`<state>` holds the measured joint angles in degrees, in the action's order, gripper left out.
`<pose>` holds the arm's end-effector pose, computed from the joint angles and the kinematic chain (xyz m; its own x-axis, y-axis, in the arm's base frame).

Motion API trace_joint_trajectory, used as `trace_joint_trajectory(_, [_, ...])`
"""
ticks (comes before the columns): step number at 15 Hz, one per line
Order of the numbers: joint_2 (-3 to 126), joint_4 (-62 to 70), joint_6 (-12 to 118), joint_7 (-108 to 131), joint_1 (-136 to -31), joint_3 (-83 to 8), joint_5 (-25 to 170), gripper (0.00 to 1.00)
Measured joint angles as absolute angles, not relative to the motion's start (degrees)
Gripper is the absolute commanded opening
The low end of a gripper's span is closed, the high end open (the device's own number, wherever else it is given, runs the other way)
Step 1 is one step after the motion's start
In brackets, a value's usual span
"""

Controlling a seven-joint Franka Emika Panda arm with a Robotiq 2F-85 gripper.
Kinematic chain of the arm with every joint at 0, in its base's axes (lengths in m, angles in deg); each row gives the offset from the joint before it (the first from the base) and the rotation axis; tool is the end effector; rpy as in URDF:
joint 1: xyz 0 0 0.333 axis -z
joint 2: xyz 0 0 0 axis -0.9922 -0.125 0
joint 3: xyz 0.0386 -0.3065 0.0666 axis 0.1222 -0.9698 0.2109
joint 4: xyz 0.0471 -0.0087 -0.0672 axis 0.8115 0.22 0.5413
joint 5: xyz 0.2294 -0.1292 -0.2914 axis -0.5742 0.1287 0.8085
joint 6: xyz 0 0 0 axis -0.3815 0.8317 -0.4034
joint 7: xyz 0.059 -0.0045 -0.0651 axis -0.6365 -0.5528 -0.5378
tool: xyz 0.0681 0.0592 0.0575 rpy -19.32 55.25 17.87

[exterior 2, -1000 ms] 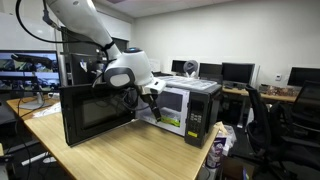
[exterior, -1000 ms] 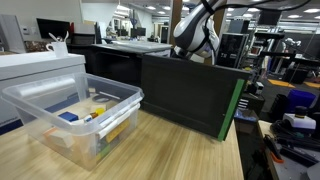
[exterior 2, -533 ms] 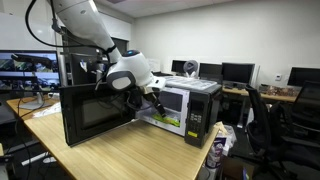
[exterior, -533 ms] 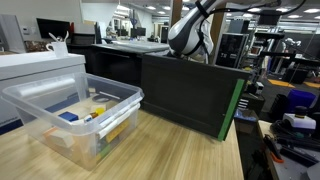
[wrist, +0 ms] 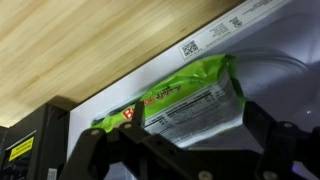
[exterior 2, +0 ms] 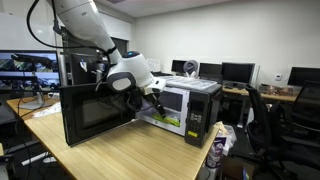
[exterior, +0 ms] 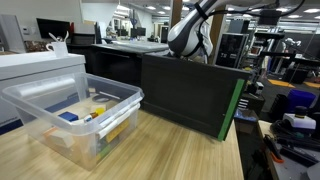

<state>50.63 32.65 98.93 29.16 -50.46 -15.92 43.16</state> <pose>0.5807 -0.2026 0.2513 0.6931 -0.5184 0.5009 -0.4548 -0.8536 -0.2542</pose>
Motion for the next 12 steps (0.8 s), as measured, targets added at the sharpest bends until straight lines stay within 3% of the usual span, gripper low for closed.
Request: trace_joint_trajectory(12, [50.5,32.64,98.34,29.14,-50.59,-15.73,43.16,1.0])
